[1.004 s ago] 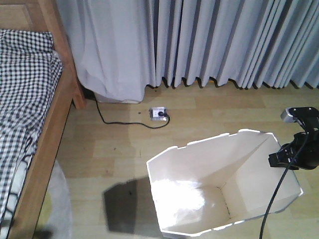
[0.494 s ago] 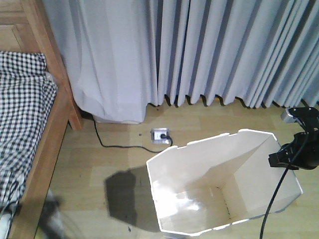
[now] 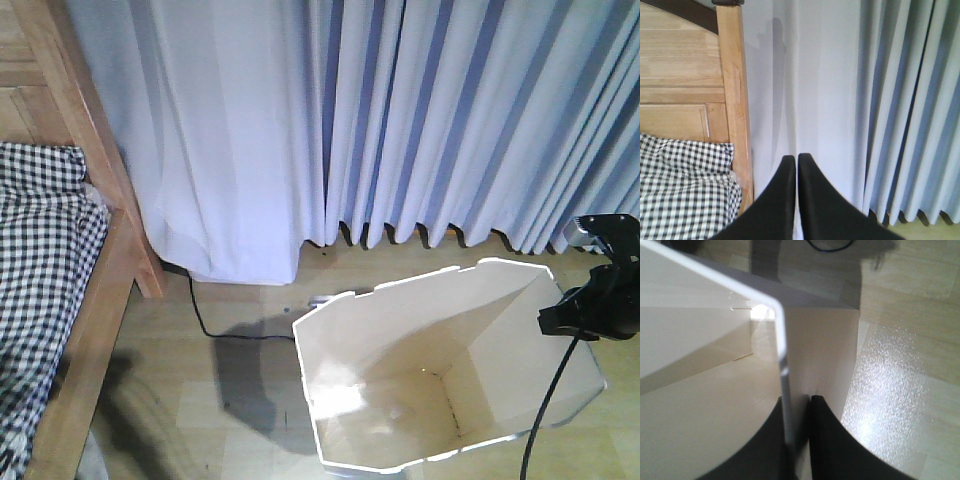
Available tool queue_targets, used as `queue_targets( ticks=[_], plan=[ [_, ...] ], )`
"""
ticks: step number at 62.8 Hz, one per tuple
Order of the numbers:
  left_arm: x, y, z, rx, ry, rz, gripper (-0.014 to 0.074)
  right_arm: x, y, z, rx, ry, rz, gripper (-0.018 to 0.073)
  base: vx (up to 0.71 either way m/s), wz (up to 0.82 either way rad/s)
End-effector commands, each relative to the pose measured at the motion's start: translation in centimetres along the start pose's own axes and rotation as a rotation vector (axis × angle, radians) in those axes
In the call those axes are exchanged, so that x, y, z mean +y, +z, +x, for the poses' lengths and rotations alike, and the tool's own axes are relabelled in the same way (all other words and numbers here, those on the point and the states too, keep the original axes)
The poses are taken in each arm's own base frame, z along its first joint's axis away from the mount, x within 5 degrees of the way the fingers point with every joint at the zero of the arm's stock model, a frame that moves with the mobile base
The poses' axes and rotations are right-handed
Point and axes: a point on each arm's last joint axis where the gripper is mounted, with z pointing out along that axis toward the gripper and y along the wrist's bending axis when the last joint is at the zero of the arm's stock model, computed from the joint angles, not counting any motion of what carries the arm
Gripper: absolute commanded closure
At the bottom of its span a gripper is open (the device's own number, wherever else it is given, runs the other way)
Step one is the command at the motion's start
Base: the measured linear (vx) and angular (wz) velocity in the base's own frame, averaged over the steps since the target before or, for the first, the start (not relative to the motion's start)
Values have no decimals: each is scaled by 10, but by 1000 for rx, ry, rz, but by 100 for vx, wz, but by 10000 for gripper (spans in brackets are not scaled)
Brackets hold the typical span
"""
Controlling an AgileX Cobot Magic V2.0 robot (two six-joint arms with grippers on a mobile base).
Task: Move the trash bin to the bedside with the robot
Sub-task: 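Drive toward the bed's headboard holding the bin in the right gripper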
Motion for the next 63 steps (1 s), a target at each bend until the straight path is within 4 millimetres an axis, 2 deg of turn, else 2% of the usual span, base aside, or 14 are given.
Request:
queue_targets(
  ticks=[1,63],
  plan=[
    [0,1,2,-53,-17,7,602,13,-16,-13,-85,69,-96,565,24,2],
    [0,1,2,-53,-17,7,602,13,-16,-13,-84,69,-97,565,12,0]
  ],
)
